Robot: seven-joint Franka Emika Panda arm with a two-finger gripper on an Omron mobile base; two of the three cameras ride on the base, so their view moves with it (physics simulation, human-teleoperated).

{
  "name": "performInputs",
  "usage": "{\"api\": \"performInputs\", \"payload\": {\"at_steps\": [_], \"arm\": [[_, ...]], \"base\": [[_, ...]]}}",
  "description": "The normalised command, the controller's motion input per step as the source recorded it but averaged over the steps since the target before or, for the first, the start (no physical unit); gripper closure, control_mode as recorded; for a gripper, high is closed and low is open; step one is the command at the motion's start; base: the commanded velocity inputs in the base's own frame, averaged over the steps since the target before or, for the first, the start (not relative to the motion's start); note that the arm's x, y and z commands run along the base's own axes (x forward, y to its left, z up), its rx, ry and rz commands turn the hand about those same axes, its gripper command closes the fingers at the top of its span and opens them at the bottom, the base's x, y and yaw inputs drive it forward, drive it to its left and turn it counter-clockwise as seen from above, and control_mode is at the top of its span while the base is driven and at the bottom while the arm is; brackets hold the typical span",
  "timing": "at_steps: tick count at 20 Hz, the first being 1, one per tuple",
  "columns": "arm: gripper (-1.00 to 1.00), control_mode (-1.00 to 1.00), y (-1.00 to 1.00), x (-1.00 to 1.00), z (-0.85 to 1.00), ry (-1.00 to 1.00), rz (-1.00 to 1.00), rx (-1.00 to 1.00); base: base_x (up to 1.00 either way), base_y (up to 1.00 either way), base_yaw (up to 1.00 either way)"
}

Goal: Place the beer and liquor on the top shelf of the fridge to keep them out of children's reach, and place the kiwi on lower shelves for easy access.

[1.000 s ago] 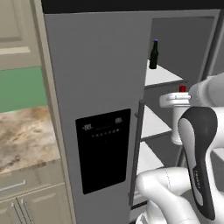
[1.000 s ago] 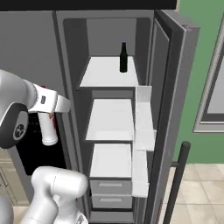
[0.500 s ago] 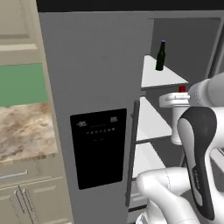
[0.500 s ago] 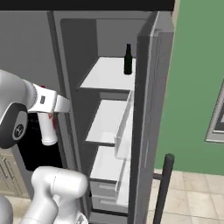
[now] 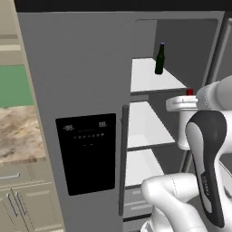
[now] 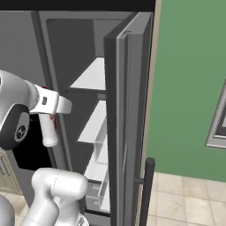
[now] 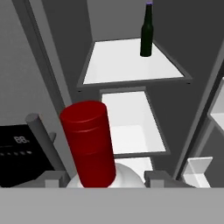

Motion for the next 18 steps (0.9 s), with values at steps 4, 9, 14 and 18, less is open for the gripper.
{"api": "performInputs", "payload": {"at_steps": [4, 9, 14, 18], "arm": [[1.00, 1.00, 0.00, 0.00, 0.00, 0.00, 0.00, 0.00], [1.00, -1.00, 0.00, 0.11, 0.00, -0.06, 0.00, 0.00], [1.00, -1.00, 0.00, 0.29, 0.13, -0.18, 0.00, 0.00], [1.00, -1.00, -0.03, 0.36, 0.28, -0.21, 0.00, 0.00]], "base": [[0.23, 0.00, 0.02], [0.08, 0.00, 0.00], [0.00, 0.00, 0.00], [0.00, 0.00, 0.00]]}}
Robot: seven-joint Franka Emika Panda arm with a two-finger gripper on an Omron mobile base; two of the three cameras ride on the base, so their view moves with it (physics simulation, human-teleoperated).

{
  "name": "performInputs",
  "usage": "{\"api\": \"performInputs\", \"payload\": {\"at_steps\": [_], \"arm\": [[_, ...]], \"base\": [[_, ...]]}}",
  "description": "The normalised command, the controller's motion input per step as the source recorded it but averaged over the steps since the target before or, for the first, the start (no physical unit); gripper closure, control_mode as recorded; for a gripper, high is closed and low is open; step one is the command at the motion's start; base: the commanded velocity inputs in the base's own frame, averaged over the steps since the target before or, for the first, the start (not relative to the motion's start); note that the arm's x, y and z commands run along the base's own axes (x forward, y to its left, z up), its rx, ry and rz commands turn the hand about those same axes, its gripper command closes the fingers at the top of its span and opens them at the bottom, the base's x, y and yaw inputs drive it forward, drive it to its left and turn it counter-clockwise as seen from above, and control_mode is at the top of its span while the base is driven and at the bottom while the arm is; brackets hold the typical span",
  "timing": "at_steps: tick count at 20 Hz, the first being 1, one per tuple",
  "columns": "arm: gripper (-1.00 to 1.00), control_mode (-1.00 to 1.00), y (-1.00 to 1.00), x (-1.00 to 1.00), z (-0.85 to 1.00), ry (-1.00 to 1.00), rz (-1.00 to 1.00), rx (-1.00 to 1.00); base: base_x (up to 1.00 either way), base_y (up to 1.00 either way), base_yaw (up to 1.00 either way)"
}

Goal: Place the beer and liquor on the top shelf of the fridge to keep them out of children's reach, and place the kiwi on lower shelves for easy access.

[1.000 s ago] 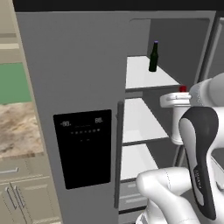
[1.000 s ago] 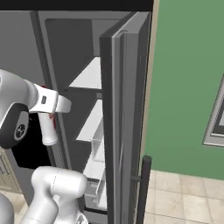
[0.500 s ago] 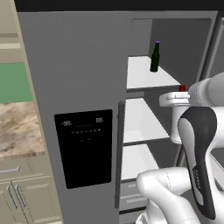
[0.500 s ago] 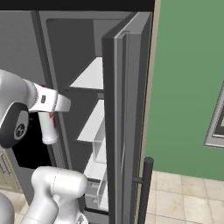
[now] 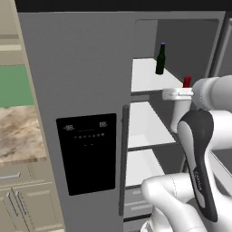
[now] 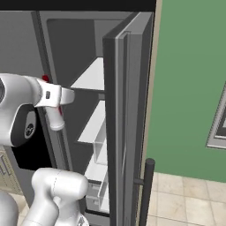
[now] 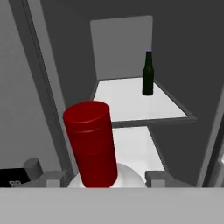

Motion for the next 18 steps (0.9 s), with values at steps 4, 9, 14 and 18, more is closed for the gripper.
{"api": "performInputs", "payload": {"at_steps": [4, 9, 14, 18], "arm": [[1.00, -1.00, -0.08, 0.34, 0.41, -0.18, 0.00, 0.00], [1.00, -1.00, -0.20, 0.23, 0.52, -0.12, 0.00, 0.00], [1.00, -1.00, -0.19, 0.28, 0.24, -0.09, 0.00, 0.00], [1.00, -1.00, -0.11, 0.44, 0.00, 0.00, 0.00, 0.00]], "base": [[0.00, 0.00, 0.00], [0.00, 0.00, 0.00], [0.00, 0.00, 0.00], [0.00, 0.00, 0.00]]}}
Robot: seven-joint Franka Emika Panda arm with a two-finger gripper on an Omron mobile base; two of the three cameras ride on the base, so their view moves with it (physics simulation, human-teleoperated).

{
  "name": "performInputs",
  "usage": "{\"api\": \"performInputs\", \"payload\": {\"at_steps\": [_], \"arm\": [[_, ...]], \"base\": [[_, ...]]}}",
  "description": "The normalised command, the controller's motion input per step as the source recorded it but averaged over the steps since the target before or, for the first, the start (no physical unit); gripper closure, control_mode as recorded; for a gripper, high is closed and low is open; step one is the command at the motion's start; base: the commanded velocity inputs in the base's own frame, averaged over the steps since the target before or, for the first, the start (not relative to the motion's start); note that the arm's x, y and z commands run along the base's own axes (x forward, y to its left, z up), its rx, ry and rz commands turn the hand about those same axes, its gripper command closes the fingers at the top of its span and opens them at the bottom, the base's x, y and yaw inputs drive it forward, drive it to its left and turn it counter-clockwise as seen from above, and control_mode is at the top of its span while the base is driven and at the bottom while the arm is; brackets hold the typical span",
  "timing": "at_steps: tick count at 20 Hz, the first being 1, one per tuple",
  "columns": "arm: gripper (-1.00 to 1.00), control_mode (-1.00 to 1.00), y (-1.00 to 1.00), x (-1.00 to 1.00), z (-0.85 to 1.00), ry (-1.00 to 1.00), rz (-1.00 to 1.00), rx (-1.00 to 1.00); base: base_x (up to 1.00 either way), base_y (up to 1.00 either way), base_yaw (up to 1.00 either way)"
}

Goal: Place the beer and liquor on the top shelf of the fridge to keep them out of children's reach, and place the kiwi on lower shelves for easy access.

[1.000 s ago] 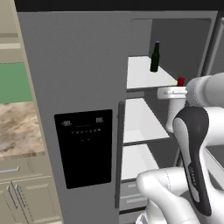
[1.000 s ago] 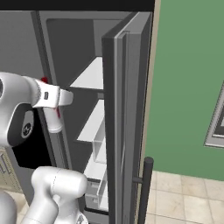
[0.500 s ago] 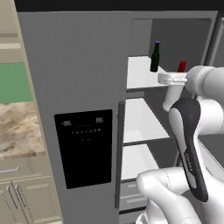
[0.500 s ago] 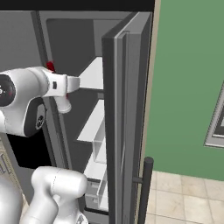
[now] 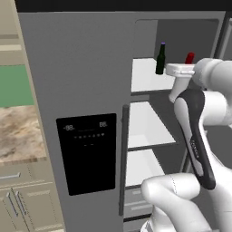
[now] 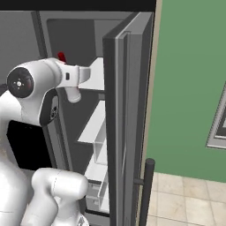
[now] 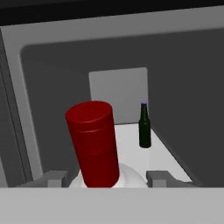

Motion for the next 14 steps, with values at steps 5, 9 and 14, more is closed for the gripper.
{"api": "performInputs", "payload": {"at_steps": [5, 9, 14], "arm": [[1.00, -1.00, -0.03, 0.55, 0.00, 0.00, 0.00, 0.00], [1.00, -1.00, -0.04, 0.54, 0.00, 0.00, 0.00, 0.00], [1.00, -1.00, -0.01, 0.55, 0.00, 0.00, 0.00, 0.00]], "base": [[0.00, 0.00, 0.00], [0.00, 0.00, 0.00], [0.00, 0.00, 0.00]]}}
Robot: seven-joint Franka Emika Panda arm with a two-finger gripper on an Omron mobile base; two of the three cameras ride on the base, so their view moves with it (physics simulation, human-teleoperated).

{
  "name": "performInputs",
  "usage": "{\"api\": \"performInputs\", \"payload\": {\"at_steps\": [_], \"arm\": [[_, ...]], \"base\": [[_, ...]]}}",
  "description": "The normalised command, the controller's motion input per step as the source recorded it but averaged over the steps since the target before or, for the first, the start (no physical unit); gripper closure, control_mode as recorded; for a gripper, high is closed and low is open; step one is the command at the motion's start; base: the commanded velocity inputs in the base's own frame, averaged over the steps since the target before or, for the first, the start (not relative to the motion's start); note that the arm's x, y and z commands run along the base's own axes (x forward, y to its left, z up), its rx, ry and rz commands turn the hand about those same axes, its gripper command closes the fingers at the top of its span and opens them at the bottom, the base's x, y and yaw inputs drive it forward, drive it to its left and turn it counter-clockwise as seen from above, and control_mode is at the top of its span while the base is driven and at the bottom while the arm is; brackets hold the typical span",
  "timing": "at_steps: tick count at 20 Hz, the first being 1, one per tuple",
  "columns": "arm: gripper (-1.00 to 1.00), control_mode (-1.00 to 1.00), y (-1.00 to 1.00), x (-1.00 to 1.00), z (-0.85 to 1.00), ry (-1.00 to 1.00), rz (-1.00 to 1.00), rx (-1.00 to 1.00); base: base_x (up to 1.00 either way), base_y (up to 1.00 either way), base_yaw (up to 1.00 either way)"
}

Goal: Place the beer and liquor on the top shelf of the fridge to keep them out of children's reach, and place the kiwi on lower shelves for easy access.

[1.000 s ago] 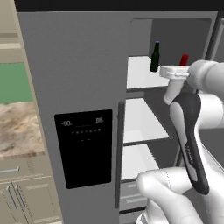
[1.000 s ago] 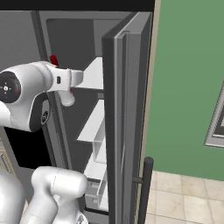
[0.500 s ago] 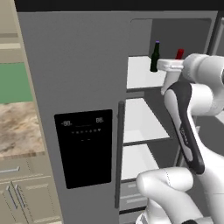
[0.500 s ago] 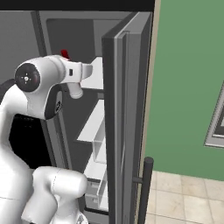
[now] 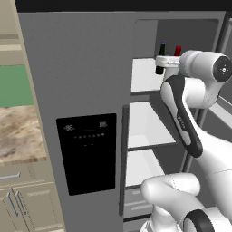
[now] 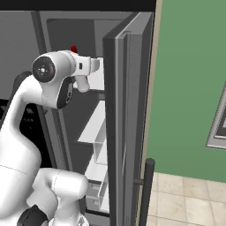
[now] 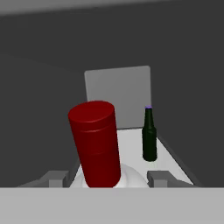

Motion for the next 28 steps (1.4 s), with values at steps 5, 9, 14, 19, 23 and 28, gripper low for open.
{"api": "performInputs", "payload": {"at_steps": [5, 9, 14, 19, 23, 28], "arm": [[1.00, -1.00, 0.00, 0.56, 0.00, 0.00, 0.00, 0.00], [1.00, -1.00, -0.05, 0.59, -0.02, 0.00, 0.01, 0.00], [1.00, -1.00, -0.12, 0.55, -0.12, 0.00, 0.03, 0.00], [1.00, -1.00, -0.16, 0.50, -0.24, 0.00, 0.05, 0.00], [1.00, -1.00, -0.11, 0.48, -0.25, 0.00, 0.05, 0.00], [1.00, -1.00, -0.05, 0.47, -0.17, 0.00, 0.04, 0.00]], "base": [[0.00, 0.00, 0.00], [0.00, 0.00, 0.00], [0.00, 0.00, 0.00], [0.00, 0.00, 0.00], [0.00, 0.00, 0.00], [0.00, 0.00, 0.00]]}}
